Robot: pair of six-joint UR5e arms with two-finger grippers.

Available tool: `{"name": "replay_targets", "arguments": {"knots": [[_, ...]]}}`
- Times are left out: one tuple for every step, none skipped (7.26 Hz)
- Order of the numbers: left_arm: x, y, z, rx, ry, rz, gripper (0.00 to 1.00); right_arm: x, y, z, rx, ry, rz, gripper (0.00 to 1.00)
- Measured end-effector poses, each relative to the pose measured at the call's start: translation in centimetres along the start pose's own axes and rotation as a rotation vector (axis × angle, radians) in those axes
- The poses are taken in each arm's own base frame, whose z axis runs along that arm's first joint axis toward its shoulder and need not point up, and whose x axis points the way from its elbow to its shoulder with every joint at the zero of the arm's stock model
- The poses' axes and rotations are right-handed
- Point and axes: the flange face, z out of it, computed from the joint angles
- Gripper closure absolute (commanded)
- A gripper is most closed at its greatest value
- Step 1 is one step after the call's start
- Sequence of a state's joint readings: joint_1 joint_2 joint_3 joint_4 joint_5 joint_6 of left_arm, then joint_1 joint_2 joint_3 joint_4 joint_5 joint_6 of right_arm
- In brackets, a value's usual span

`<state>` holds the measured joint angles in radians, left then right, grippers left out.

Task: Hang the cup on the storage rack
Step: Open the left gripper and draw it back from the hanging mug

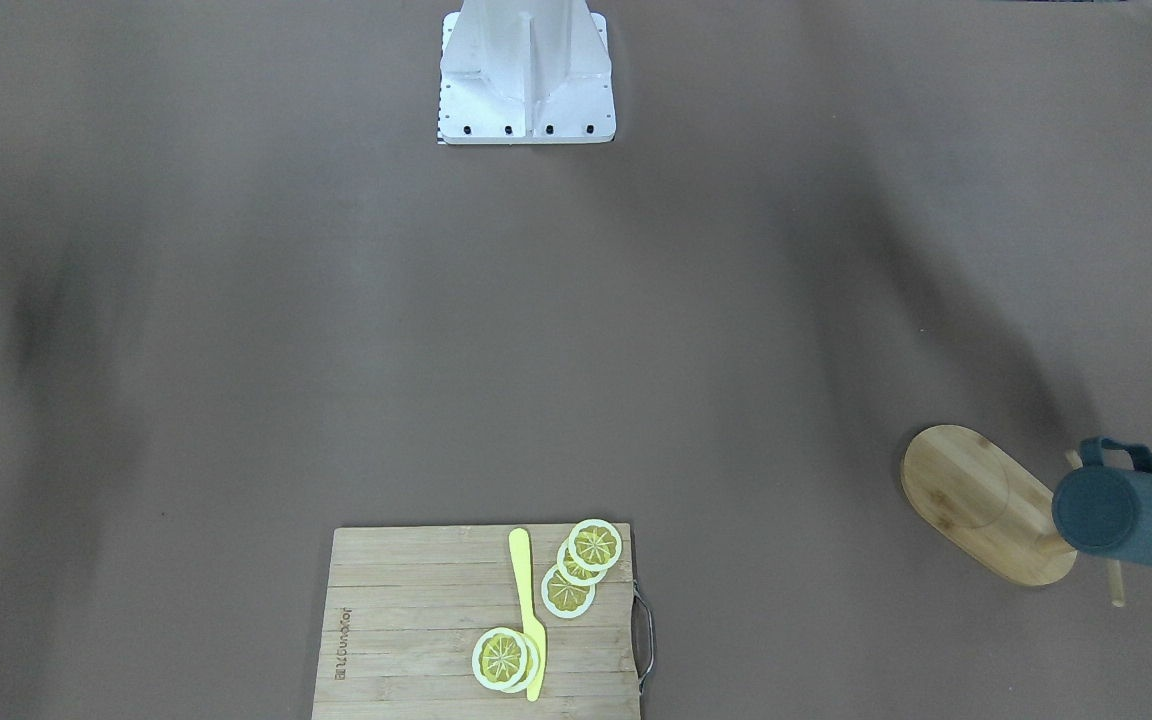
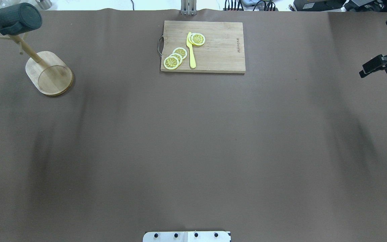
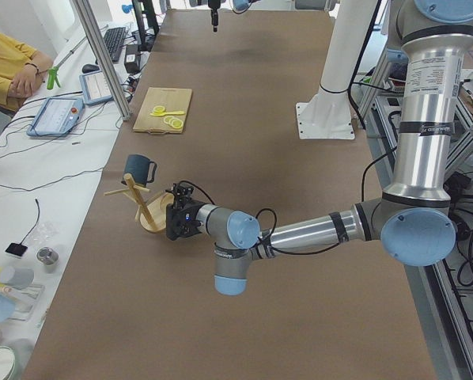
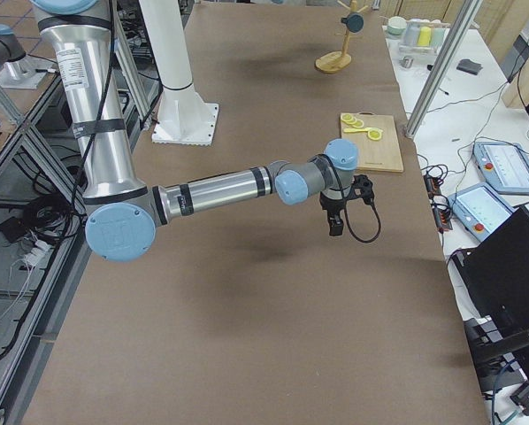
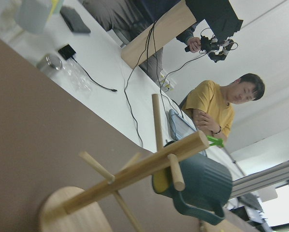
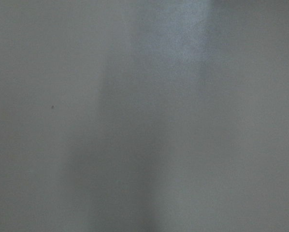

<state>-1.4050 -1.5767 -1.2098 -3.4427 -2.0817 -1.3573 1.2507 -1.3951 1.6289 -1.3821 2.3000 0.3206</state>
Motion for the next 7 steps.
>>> {"name": "replay_targets", "arguments": {"knots": [[-3.0, -0.6, -1.9, 0.025, -0.141, 0.286, 0.02, 0.1, 0.0, 0.1, 0.000, 0.003, 0.001, 0.00], [-5.7, -1.2, -3.3, 0.020, -0.290, 0.527, 0.02, 0.4, 0.1, 0.1, 0.001, 0.011, 0.004, 0.00], [-7.7, -1.6, -4.1, -0.021, -0.412, 0.686, 0.02, 0.8, 0.2, 0.0, 0.004, 0.020, 0.009, 0.00], [-8.9, -1.8, -4.2, -0.083, -0.495, 0.751, 0.02, 1.5, 0.4, -0.2, 0.006, 0.027, 0.015, 0.00], [-9.3, -2.3, -3.6, -0.164, -0.554, 0.755, 0.02, 2.2, 0.7, -0.3, 0.008, 0.034, 0.024, 0.00], [-8.8, -2.7, -2.6, -0.257, -0.587, 0.722, 0.02, 3.0, 1.0, -0.5, 0.009, 0.039, 0.035, 0.00], [-7.6, -3.1, -1.6, -0.342, -0.596, 0.671, 0.02, 3.9, 1.3, -0.8, 0.012, 0.043, 0.049, 0.00]]}}
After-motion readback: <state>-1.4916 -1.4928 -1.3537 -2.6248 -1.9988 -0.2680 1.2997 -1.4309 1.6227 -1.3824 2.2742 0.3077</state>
